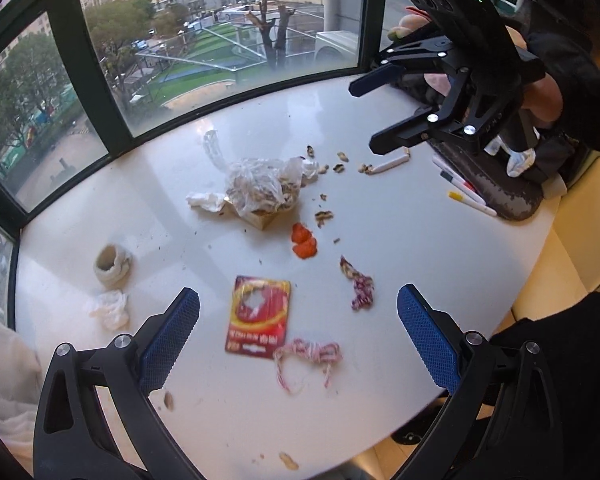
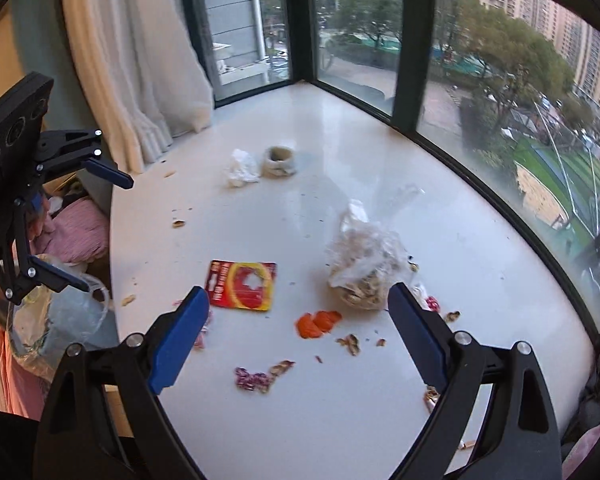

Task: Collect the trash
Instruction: 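Move both tools back to the plastic bag of peanut shells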

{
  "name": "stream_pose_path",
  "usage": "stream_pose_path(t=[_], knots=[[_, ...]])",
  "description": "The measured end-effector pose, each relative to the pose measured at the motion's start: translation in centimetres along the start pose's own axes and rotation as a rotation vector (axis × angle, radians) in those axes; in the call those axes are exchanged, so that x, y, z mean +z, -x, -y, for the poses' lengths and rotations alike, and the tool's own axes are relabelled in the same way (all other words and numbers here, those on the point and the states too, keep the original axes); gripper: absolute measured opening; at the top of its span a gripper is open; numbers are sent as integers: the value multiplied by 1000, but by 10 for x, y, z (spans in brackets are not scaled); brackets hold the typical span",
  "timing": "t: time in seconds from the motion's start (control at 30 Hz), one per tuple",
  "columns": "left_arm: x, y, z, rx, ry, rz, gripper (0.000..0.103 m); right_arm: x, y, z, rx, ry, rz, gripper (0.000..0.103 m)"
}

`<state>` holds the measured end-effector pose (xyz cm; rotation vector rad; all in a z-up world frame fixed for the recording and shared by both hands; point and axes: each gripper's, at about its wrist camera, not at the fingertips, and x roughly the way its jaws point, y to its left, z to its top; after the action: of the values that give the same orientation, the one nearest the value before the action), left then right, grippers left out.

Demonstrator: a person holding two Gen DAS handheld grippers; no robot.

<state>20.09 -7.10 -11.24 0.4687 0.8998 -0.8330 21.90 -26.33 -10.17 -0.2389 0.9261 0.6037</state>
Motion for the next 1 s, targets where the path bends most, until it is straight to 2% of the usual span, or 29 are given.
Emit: stream_pose_path(t=[0.27, 0.47, 0.67, 0.83, 1.0], knots=[[41, -43, -31, -17, 67, 49, 96, -7, -23, 61, 17, -105, -18, 88], [64, -84, -52, -47, 128, 18, 96, -9, -50, 98, 44, -179, -33, 88], [74, -134, -60, -73, 105, -18, 96, -16, -88, 117, 90, -218, -63, 88], [79, -175, -88, -125, 197, -47, 96, -16, -119, 135, 102, -223, -96, 88], [82, -211, -120, -180, 274, -53, 96, -20, -142, 155, 157, -238, -119, 88]])
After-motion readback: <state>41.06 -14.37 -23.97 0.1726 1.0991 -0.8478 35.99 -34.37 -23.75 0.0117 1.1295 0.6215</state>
